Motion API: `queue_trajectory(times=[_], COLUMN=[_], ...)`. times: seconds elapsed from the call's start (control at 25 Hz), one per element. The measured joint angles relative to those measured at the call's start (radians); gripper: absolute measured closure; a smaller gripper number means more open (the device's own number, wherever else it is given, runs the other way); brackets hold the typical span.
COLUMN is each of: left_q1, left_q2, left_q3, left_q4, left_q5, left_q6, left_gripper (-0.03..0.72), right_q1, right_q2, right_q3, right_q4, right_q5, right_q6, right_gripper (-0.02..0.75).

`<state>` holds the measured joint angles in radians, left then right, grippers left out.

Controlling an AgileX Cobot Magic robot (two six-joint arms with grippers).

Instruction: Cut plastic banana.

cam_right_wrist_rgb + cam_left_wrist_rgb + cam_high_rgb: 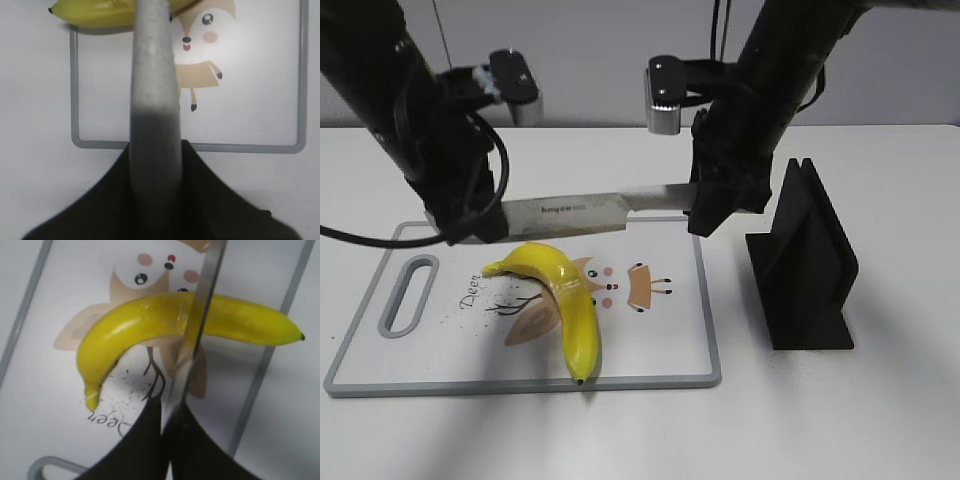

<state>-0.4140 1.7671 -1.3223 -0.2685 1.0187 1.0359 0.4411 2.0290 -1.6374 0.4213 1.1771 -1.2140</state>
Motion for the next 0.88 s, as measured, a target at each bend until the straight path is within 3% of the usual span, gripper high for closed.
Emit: queue_trajectory(times=[0.24, 0.88], left_q1=[0.0, -0.001], left_q2=[0.123, 0.164], left_q3=[0.154, 0.148], left_q4=[-0.045, -0.031], left_q5=[-0.216, -0.228], left_q6=[0.005, 0.009], left_gripper=[0.666, 0.666], right_q1=[0.002, 0.008], right_q2=[0.141, 0.178], right_q3=[0.001, -0.01], right_q4=[-0.03, -0.065], right_q5=[-0.048, -0.058], right_q6=[-0.001, 0.065], right_gripper=[0.535, 0.52])
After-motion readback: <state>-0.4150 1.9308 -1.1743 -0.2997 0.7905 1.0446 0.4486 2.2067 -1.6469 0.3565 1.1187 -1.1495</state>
